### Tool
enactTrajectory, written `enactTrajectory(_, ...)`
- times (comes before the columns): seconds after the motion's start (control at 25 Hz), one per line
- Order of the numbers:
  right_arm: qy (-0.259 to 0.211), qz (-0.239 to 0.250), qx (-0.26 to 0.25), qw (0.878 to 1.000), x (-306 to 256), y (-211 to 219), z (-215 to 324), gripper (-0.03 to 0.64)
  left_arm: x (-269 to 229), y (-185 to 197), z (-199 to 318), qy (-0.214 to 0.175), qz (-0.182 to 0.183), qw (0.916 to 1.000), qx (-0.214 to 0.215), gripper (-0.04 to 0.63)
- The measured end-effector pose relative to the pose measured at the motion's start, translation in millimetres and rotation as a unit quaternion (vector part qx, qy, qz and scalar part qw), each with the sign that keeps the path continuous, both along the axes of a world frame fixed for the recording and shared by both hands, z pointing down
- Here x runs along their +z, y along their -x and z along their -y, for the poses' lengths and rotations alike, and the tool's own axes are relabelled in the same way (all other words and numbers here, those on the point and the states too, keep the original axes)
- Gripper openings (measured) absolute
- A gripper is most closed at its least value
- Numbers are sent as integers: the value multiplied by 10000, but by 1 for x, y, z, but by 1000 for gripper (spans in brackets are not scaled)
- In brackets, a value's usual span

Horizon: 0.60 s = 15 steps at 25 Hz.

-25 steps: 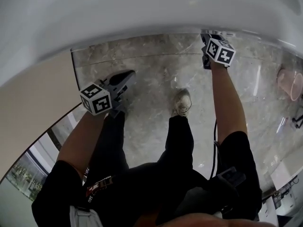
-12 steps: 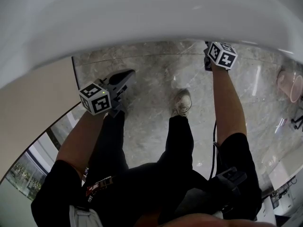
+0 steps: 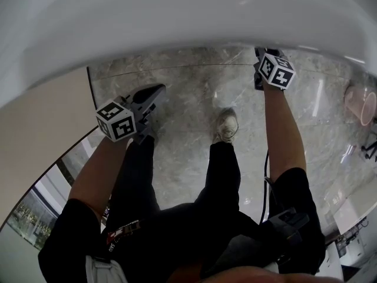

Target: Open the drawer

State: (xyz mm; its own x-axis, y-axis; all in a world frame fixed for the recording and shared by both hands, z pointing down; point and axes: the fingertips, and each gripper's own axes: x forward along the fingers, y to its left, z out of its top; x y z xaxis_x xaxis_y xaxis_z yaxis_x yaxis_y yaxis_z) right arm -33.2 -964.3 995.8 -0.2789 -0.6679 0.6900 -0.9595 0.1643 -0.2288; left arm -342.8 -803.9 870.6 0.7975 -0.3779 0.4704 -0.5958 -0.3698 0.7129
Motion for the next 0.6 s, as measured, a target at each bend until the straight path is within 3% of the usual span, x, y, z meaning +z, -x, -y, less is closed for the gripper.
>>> enactTrajectory(0.6, 31, 14, 88, 10000, 0, -6, -37, 138, 3, -3, -3, 29, -14, 10000, 90, -2)
